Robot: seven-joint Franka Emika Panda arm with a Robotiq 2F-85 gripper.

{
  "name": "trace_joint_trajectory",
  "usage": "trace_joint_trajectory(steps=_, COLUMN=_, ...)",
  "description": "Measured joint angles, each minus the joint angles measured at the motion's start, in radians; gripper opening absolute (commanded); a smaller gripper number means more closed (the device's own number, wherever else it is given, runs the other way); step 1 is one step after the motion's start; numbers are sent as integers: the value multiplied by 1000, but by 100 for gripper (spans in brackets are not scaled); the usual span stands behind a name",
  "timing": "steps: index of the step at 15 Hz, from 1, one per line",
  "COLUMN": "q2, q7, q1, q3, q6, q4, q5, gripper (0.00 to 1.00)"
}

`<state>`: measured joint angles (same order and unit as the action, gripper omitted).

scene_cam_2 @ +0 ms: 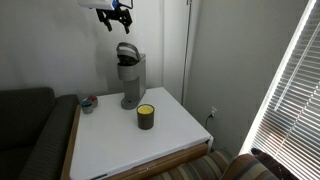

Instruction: Close the water reservoir lid on the Keurig machine

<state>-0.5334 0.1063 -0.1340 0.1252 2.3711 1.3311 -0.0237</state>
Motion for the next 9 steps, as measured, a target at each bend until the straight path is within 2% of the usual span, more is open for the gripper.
trace_joint_trajectory(steps=5, q2=-123, q7=27, q1=-16, q3=1, q6=-14, q4=-193, q5=0, gripper=38)
trace_joint_trajectory(steps=9, q2=-183, q7=-41, q1=-45, q3=-14, q6=-54, q4=-258, q5=8, gripper=11)
